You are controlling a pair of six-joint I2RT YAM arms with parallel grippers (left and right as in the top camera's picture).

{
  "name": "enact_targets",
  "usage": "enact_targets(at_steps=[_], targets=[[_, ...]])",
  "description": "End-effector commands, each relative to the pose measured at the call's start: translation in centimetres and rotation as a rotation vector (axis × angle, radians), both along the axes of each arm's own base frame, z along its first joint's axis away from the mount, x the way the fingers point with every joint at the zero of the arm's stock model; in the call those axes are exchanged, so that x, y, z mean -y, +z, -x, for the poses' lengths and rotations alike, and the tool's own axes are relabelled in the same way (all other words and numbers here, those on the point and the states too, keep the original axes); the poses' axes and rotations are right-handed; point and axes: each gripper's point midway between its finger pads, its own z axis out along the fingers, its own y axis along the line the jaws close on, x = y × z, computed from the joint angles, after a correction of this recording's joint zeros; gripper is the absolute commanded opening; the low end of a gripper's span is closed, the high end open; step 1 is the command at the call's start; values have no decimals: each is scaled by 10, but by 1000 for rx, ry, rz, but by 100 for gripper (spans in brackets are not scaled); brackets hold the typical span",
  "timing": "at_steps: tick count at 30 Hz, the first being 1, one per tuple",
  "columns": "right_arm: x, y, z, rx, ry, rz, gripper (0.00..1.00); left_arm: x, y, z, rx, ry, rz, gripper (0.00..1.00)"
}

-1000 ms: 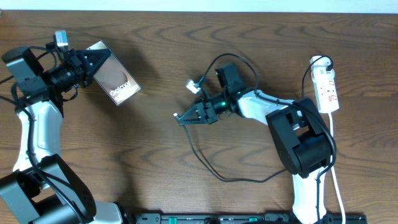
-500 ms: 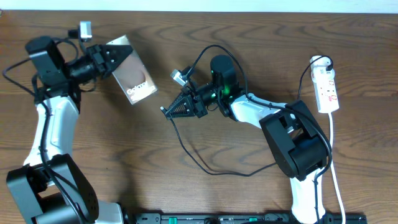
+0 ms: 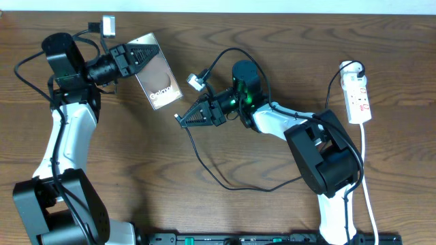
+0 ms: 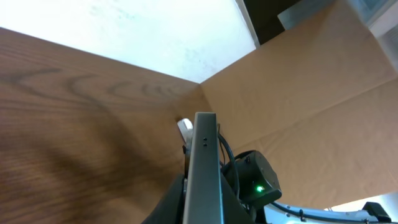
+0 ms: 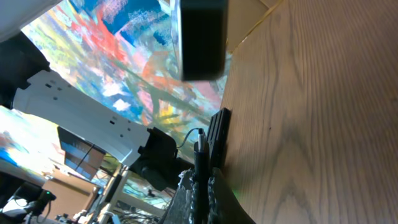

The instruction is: Plug charger to phone and switch on socket

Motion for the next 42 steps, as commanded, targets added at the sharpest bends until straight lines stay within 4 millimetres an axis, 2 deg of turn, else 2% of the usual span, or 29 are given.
enact_targets(at_steps=[1,8,12,19,24,32,42], targets=[[1,7,-6,15,-22,-10,1,1,4,-1,-6,-1,15,7],[3,16,-12,67,-46,-45,1,-2,10,-7,-23,35,38,7],[3,17,-22,72,-99,-48,1,-5,13,-11,-29,63,49,7],[7,24,-37,57,-164,-53,1,-10,31,-19,7,109,84,7],[9,30,-39,82,-173,-75,1,-4,33,-18,17,96,83,7],[11,32,-39,89,-165,-80,1,17,33,-14,18,49,82,7],[15,46,-32,124,-143,-116,1,16,31,-15,37,44,68,8]])
